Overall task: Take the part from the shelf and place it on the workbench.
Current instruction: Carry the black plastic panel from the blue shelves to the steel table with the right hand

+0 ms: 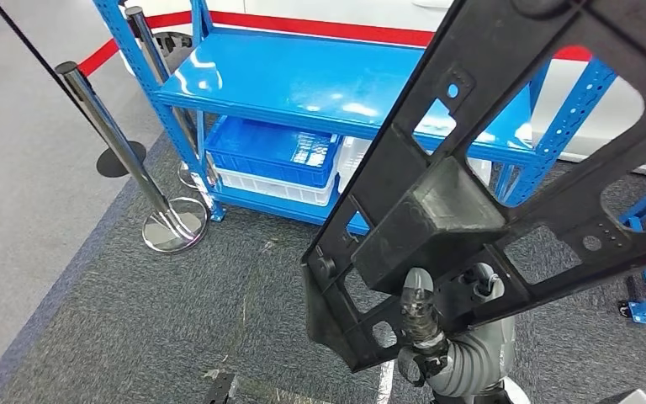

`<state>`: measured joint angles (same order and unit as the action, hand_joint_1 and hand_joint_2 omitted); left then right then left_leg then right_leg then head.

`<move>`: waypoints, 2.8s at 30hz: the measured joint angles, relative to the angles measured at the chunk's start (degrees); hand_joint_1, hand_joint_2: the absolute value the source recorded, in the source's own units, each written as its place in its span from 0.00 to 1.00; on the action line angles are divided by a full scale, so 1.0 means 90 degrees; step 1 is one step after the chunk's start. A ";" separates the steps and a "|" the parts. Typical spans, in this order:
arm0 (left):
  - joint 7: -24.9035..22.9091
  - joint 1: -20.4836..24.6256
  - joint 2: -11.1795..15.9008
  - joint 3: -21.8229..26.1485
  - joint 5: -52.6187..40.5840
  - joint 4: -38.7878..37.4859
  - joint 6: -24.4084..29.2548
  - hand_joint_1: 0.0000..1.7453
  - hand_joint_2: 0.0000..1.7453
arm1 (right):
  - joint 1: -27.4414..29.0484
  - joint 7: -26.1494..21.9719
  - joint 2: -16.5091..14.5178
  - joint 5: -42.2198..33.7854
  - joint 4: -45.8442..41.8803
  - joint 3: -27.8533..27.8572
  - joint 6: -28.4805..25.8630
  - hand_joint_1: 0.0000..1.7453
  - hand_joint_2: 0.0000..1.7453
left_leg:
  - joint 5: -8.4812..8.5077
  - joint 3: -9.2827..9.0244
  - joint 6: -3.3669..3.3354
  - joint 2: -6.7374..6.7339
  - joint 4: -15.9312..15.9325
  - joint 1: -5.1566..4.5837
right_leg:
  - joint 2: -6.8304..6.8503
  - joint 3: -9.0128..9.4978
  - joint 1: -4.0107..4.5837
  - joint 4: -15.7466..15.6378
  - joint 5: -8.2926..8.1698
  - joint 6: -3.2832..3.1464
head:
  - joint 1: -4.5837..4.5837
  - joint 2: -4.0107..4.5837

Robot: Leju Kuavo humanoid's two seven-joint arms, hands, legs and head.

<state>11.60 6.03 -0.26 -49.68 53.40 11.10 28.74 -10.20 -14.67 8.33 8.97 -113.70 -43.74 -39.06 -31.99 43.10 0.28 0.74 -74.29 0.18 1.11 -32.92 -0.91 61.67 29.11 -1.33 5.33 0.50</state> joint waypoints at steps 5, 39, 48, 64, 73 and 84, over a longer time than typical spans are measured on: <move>-0.0036 -0.0005 -0.0005 -0.0035 0.0029 0.0000 -0.0001 0.00 1.00 | -0.0021 0.0010 0.0002 -0.0032 0.0019 0.0000 0.0027 1.00 1.00 | 0.0499 -0.0831 -0.0168 -0.0238 0.1139 -0.0109 | 0.0284 -0.0005 0.0051 -0.0014 -0.0017 0.0003 | -0.0005 0.0001; 0.0141 0.0025 0.0006 -0.0331 -0.0225 0.0000 0.0059 0.00 1.00 | 0.0382 -0.0138 0.0025 -0.0174 -0.0024 0.0091 -0.0072 1.00 1.00 | 0.0694 -0.0858 -0.0201 -0.0375 0.1650 -0.0207 | 0.0432 0.0061 -0.0037 -0.0106 -0.0006 0.0217 | 0.0021 0.0001; -0.0016 0.0031 -0.0067 -0.0370 -0.0206 0.0000 0.0249 0.00 1.00 | 0.0434 -0.0470 0.0026 -0.0586 0.0002 0.0129 0.0060 1.00 1.00 | 0.0748 -0.1032 -0.0398 0.0224 0.1812 -0.0132 | -0.0125 -0.0736 -0.0038 0.1352 0.0413 0.0316 | -0.0030 0.0001; -0.0111 0.0024 -0.0070 -0.0486 -0.0253 0.0001 0.0099 0.00 1.00 | 0.0476 -0.0640 -0.0078 -0.0651 0.0085 0.0127 0.0010 1.00 1.00 | 0.0268 -0.0079 0.0041 -0.0004 0.0255 0.0015 | 0.0123 -0.0076 -0.0124 -0.0044 -0.0086 0.0141 | 0.0069 0.0000; 0.0240 -0.0008 -0.0020 -0.0488 0.0087 0.0001 -0.0044 0.00 1.00 | 0.0636 -0.0182 -0.0078 -0.0068 -0.0081 0.0128 -0.0073 1.00 1.00 | 0.0775 -0.0957 -0.0240 -0.0211 0.1806 -0.0131 | 0.0371 0.0166 -0.0099 -0.0088 0.0100 0.0354 | 0.0056 0.0001; -0.0174 0.0073 -0.0100 -0.0488 -0.0015 0.0001 0.0140 0.00 1.00 | 0.0822 -0.0664 -0.0129 -0.0509 -0.0189 0.0264 -0.0105 1.00 1.00 | 0.0571 -0.0939 -0.0241 0.0563 0.1548 -0.0070 | -0.0515 -0.0227 -0.0132 0.0006 -0.0194 0.0360 | -0.0020 0.0000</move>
<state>10.03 6.69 -1.15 -54.07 53.27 11.11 30.00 -2.80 -20.65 7.17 4.38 -115.40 -41.36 -40.00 -26.85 34.65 -1.89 5.81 -60.35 -0.46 -3.53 -34.96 -2.09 61.73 27.37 1.90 5.15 0.50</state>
